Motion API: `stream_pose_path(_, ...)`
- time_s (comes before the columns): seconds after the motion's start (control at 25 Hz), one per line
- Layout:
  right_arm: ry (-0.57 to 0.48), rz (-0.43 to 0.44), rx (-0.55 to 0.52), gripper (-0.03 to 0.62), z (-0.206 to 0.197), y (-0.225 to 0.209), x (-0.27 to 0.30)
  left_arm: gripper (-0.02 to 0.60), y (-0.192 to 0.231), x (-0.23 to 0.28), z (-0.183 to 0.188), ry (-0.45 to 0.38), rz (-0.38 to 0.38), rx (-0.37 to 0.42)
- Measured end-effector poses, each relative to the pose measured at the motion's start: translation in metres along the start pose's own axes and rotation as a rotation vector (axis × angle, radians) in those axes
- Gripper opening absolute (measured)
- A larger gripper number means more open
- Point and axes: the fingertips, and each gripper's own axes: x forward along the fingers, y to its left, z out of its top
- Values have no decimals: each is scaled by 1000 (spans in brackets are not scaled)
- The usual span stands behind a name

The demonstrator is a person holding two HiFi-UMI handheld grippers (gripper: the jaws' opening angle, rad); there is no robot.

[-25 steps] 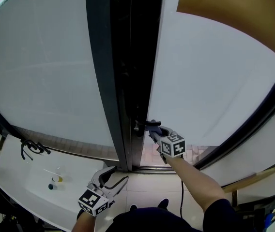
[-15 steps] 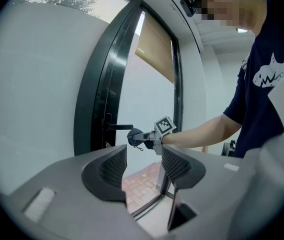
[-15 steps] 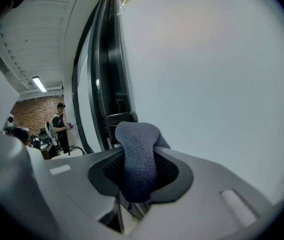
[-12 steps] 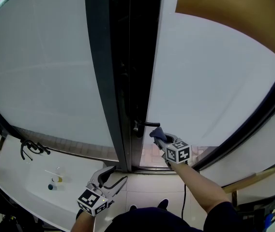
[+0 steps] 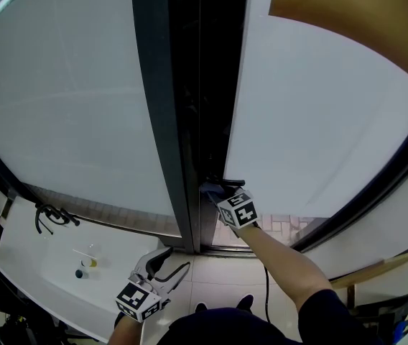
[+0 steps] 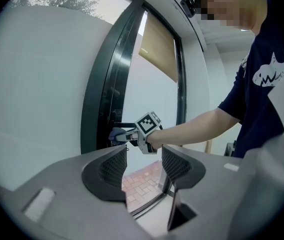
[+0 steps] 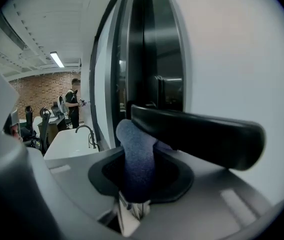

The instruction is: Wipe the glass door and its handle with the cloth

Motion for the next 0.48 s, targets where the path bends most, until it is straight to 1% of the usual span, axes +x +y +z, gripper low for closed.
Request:
stream_pose_path(0.2, 18, -30, -2, 100, 1, 2, 12, 215, 7, -4, -10, -2, 15, -14)
stream_pose_path(0.36, 59, -36, -76, 100, -5, 5, 14, 215, 9, -1, -8, -3, 16, -21)
stream_pose_path(0.48, 82, -38, -85, 100, -9, 5, 13, 215, 6, 3, -8, -3, 4, -19)
